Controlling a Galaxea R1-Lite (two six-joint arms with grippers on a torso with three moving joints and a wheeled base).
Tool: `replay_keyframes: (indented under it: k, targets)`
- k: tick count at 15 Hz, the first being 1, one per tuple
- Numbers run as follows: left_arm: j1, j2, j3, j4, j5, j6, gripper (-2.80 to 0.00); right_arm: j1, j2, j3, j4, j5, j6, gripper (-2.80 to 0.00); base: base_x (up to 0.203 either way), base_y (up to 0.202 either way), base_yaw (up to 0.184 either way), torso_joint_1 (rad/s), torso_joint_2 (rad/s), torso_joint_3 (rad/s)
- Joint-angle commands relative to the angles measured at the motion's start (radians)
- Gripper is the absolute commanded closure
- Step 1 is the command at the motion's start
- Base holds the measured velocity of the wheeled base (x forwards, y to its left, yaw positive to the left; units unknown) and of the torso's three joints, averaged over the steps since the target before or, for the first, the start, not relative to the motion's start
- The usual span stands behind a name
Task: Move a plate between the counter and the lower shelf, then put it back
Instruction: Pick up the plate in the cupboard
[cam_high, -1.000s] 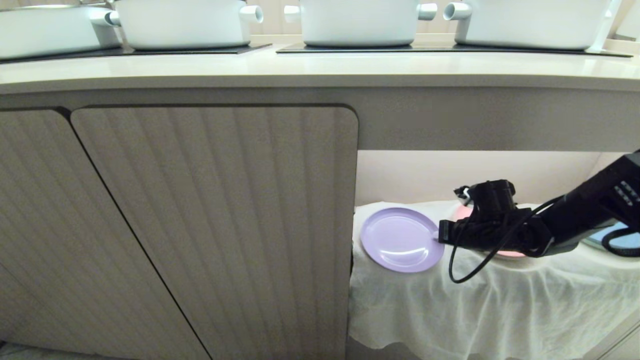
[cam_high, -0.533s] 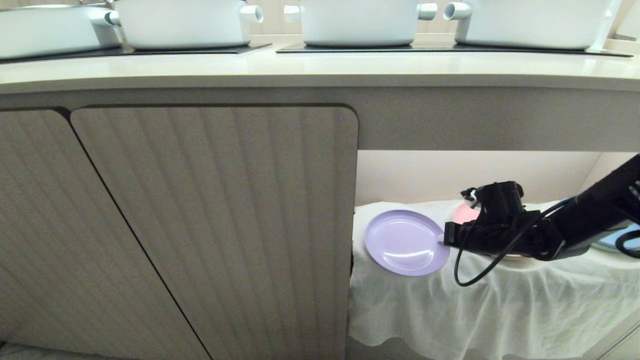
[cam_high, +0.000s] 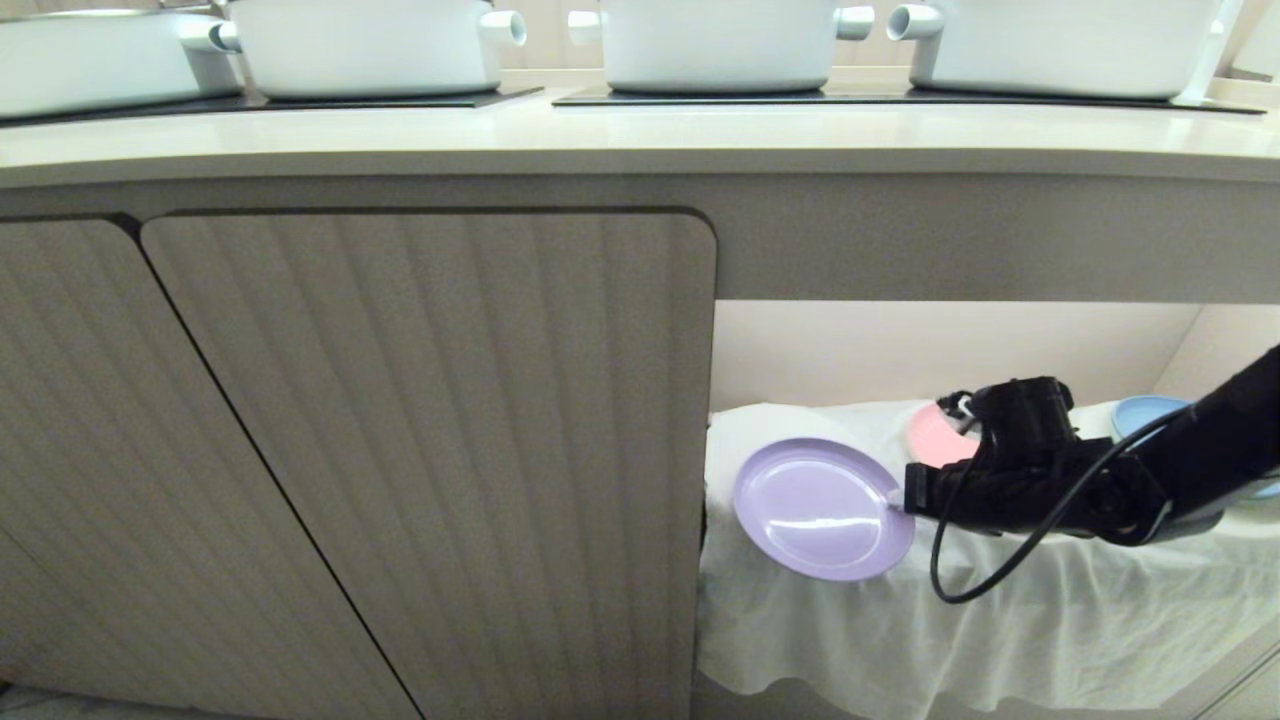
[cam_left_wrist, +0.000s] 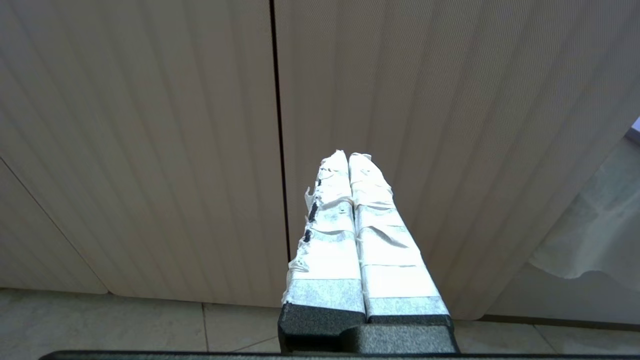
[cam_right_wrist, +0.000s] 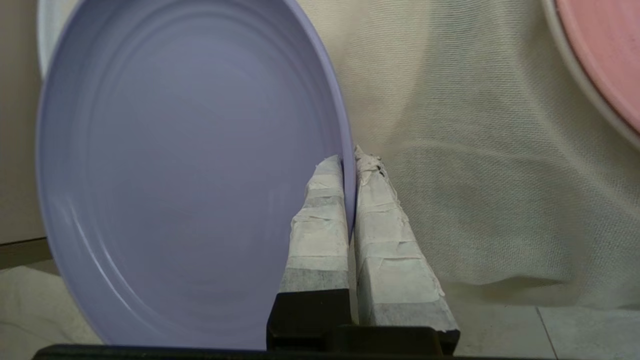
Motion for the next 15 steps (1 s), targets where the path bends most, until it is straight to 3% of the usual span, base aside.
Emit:
replay_keyframes:
  k: [1, 5, 8, 15]
  targets:
    - [0.000, 0.001, 0.000, 0.000, 0.001, 0.000, 0.00, 0.001, -0.042, 0.011, -0.001, 0.018, 0.003, 0.00, 0.000, 0.000, 0.000, 0.000, 0.00, 0.000]
    - [0.000, 0.001, 0.000, 0.000, 0.001, 0.000, 0.00, 0.001, -0.079, 0.025, 0.009, 0.027, 0.003, 0.00, 0.000, 0.000, 0.000, 0.000, 0.00, 0.000]
    - [0.001, 0.001, 0.000, 0.000, 0.001, 0.000, 0.00, 0.000, -0.127, 0.085, 0.008, 0.070, 0.002, 0.00, 0.000, 0.000, 0.000, 0.000, 0.00, 0.000]
    - [0.000, 0.001, 0.000, 0.000, 0.001, 0.000, 0.00, -0.006, -0.223, 0.233, 0.000, 0.071, -0.007, 0.00, 0.000, 0.000, 0.000, 0.000, 0.00, 0.000]
